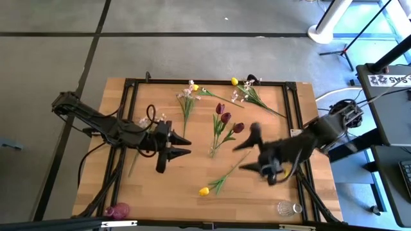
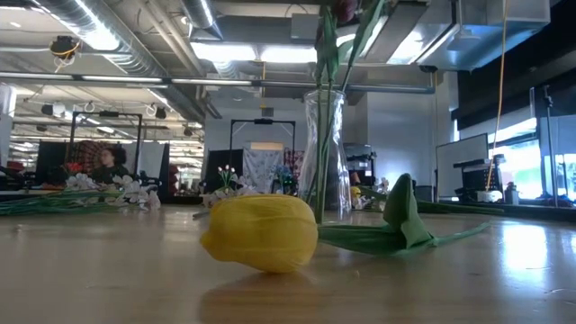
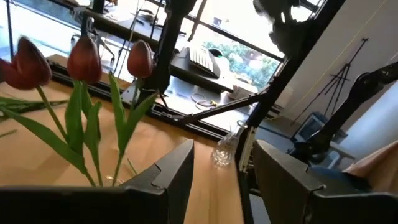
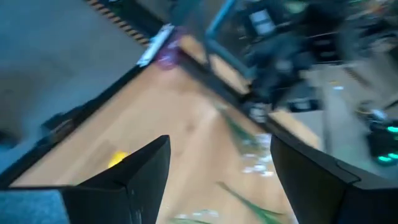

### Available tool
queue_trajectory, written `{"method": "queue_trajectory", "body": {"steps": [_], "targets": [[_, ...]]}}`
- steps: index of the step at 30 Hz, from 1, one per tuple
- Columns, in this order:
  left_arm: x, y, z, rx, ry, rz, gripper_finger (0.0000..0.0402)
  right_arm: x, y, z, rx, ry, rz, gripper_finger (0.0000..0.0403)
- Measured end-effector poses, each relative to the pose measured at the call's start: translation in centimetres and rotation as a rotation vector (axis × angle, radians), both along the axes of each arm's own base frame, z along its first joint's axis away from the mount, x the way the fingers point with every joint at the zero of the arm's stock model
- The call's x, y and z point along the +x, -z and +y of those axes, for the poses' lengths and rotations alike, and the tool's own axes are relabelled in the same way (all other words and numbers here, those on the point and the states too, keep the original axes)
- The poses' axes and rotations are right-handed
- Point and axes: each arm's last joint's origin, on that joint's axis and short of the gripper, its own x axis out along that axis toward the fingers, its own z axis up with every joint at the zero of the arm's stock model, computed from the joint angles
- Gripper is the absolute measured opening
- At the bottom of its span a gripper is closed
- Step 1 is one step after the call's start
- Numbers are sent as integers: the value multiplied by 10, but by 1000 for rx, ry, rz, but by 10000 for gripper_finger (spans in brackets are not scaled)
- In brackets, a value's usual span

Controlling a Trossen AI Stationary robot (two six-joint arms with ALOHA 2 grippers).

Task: Sort flowers into vase by color
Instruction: Put the bottom yellow tulip into the bottom transparent vase

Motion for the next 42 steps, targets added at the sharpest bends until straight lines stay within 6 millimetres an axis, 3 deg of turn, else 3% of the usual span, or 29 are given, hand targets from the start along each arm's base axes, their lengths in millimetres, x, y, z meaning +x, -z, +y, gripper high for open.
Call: {"method": "queue_trajectory", "body": {"steps": [15, 24, 29, 36, 42], "targets": [[-16, 1, -32, -267, 56, 23, 160, 6, 66, 103, -6, -133, 201, 275], [-21, 0, -37, -299, -8, 9, 160, 49, 142, 134, -110, -122, 386, 275], [-21, 2, -36, -284, -44, 15, 160, 80, 192, 127, -179, -80, 556, 275], [-22, 5, -36, -279, -46, 37, 160, 132, 252, 87, -164, 48, 743, 275], [-23, 6, -37, -262, -44, 52, 160, 157, 288, 55, -112, 93, 881, 275]]}}
